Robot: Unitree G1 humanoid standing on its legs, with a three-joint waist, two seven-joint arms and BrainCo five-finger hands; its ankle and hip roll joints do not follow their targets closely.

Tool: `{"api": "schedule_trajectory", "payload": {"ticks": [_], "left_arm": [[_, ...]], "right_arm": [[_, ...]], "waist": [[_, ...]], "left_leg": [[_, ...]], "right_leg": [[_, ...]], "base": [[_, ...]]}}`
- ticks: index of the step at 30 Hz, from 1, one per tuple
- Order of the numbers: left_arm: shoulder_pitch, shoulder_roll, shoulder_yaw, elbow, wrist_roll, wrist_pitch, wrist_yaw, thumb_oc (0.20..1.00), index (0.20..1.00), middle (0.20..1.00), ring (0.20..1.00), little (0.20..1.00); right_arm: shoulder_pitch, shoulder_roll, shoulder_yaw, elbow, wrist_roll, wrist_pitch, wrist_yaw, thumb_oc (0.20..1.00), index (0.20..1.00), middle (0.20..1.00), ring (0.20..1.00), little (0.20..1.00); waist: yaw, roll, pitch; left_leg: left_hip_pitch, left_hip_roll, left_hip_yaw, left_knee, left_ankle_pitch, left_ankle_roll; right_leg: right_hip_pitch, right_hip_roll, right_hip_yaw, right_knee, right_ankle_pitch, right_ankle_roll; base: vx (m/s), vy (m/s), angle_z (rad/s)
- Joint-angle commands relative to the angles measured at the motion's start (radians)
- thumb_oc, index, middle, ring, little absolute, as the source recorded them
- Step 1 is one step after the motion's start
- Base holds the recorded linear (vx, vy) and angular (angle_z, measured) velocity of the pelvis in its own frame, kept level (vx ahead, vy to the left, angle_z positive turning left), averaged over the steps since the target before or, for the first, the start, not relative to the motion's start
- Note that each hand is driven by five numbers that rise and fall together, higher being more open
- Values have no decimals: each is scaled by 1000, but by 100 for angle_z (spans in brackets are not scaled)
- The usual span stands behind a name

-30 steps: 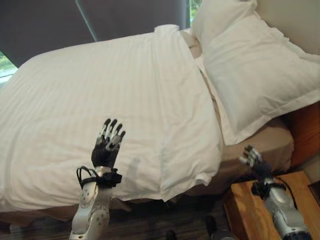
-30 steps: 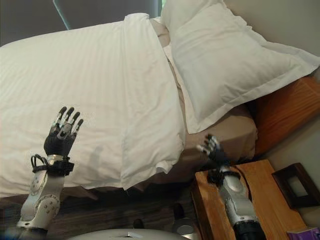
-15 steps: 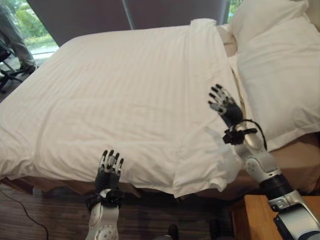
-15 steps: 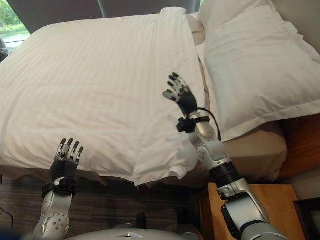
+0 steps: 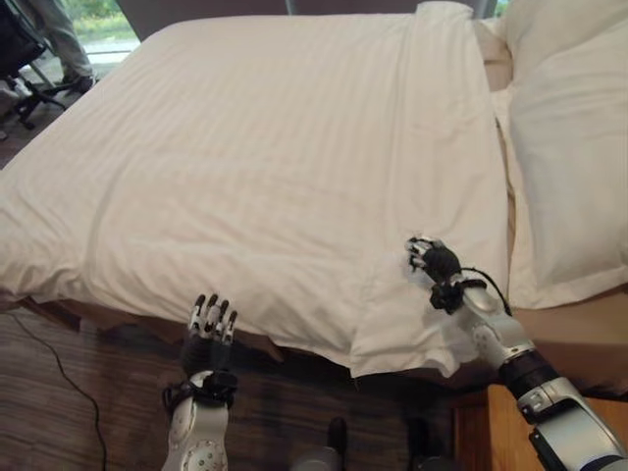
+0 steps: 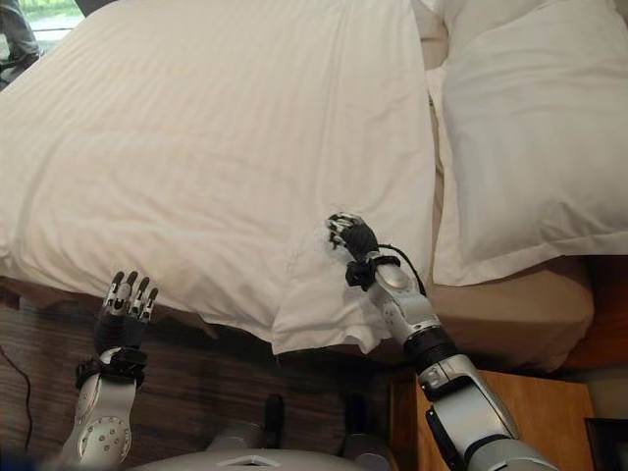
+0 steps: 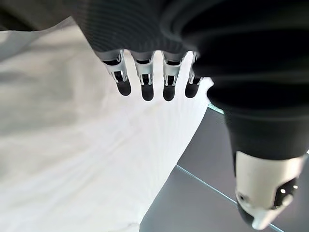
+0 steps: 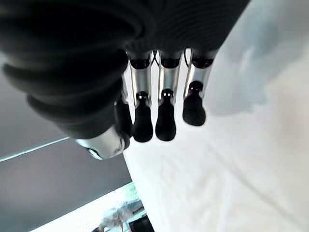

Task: Making the bed.

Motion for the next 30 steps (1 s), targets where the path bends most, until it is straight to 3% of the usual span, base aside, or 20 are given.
{"api": "schedule_trajectory", "payload": {"ticks": [1, 5, 8, 11, 20, 30], "left_arm": [[-50, 80, -13, -14, -13, -57, -13, 1000, 1000, 1000, 1000, 1000], [-53, 72, -24, -11, -18, -56, -15, 1000, 1000, 1000, 1000, 1000], [-58, 61, -33, -2, -17, -56, -13, 1000, 1000, 1000, 1000, 1000], [-55, 28, -32, 7, -8, -48, -13, 1000, 1000, 1000, 1000, 1000], [-40, -14, 25, 21, 15, -58, -10, 1000, 1000, 1000, 1000, 1000], [-29, -19, 44, 20, 13, -68, -3, 1000, 1000, 1000, 1000, 1000]], "right_arm": [[-98, 10, -32, 82, 11, -36, -23, 200, 200, 200, 200, 200], [-98, 25, -91, 278, -8, -34, -52, 200, 200, 200, 200, 200], [-74, 39, -113, 357, -23, -33, -58, 200, 200, 200, 200, 200], [93, 96, -155, 410, -35, -26, -45, 200, 200, 200, 200, 200], [463, 101, -376, 649, -110, -32, -19, 200, 200, 200, 200, 200], [505, 18, -569, 797, -44, -34, -65, 200, 200, 200, 200, 200]], "waist": [[11, -12, 3], [16, 36, 14], [10, 46, 17], [-25, 54, 23], [-126, 32, 21], [-161, 14, 10]], "left_leg": [[-48, 16, -7, 7, 65, -56], [-94, 6, 1, 7, 79, -58], [-95, 5, 5, 7, 78, -58], [-75, 7, 12, 7, 71, -55], [-20, 8, 9, 7, 43, -50], [19, 11, 11, 7, 21, -45]], "right_leg": [[-12, -85, -31, 17, -38, 74], [-68, -92, -22, 17, -23, 79], [-71, -90, -15, 17, -25, 78], [-53, -89, -10, 17, -34, 76], [8, -90, -22, 17, -69, 66], [43, -86, -19, 17, -84, 68]], "base": [[-73, 18, 5], [-37, 22, -2], [13, -1, 0], [39, -4, 1], [64, -11, 3], [15, -1, 2]]}}
